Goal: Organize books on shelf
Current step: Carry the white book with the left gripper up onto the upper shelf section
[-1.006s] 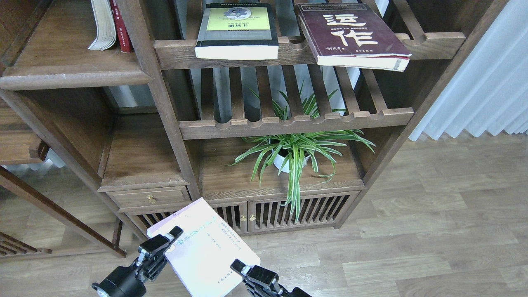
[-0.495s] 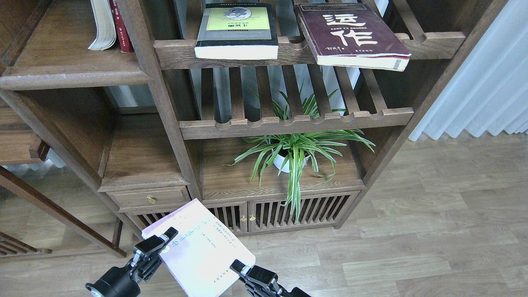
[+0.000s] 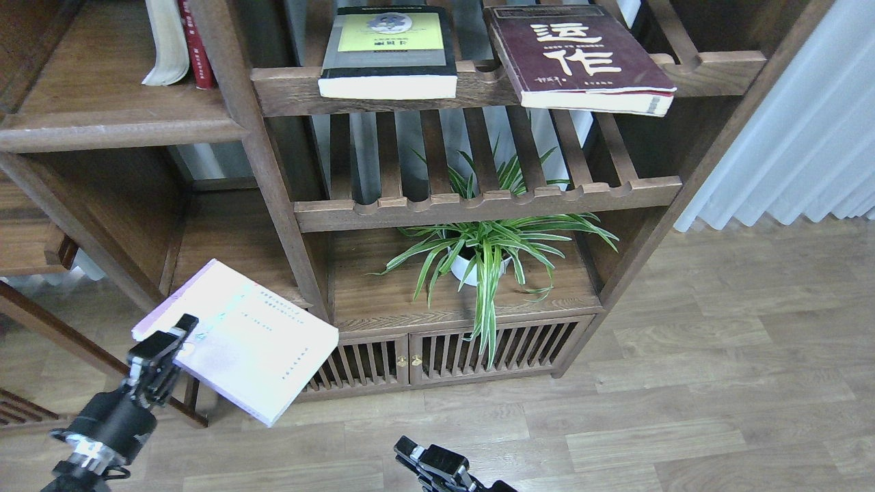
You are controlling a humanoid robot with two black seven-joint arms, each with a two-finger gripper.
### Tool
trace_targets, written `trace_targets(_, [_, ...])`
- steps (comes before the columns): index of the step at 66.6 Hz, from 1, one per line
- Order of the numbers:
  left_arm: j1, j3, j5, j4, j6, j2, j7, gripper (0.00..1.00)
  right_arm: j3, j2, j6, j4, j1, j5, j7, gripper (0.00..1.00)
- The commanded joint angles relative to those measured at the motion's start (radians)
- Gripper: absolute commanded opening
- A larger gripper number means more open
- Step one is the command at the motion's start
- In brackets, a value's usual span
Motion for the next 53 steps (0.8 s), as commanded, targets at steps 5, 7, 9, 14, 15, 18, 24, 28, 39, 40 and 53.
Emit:
trace_targets(5, [0.004,-0.004,0.022,-0.010,0.000,0.004,0.018,0.02,0.000,0.000,0.000,-0.004,0.000,0.000,0.000,1.00])
trace_targets(7, [0.006,-0.004,0.028,-0.014,0.000,0.009,0.024,0.02,0.000,0.000,0.000,-0.006,0.000,0.000,0.001,1.00])
trace_targets(9, [0.009,-0.004,0.034,-0.017,0.000,0.013,0.028,0.02,0.000,0.000,0.000,-0.006,0.000,0.000,0.000,1.00])
trace_targets(14, [0.027,-0.006,0.054,-0.024,0.000,0.027,0.032,0.02,0.000,0.000,0.000,-0.006,0.001,0.000,0.000,1.00])
trace_targets(15, [0.032,-0.006,0.057,-0.024,0.000,0.030,0.033,0.02,0.000,0.000,0.000,-0.006,0.001,0.000,0.001,1.00])
trace_targets(18, [0.050,-0.007,0.077,-0.024,0.000,0.043,0.035,0.02,0.001,0.000,0.000,-0.006,0.001,0.000,0.000,1.00])
trace_targets(24, [0.076,-0.021,0.123,-0.020,0.000,0.056,0.036,0.02,0.001,0.000,0.000,-0.007,0.001,0.000,0.001,1.00])
trace_targets(28, [0.076,-0.067,0.196,-0.006,0.000,0.058,0.038,0.02,0.001,0.000,0.000,-0.007,0.006,0.000,0.001,1.00])
trace_targets(39, [0.079,-0.204,0.431,0.045,0.000,0.037,0.045,0.02,0.006,0.001,0.000,-0.018,0.018,0.000,0.001,1.00])
trace_targets(40, [0.081,-0.220,0.466,0.048,0.000,0.030,0.045,0.02,0.006,0.001,0.000,-0.019,0.018,0.000,0.001,1.00])
trace_targets(53, [0.082,-0.415,0.741,0.042,0.000,-0.077,0.059,0.02,0.006,0.009,0.000,-0.029,0.023,0.000,0.000,1.00])
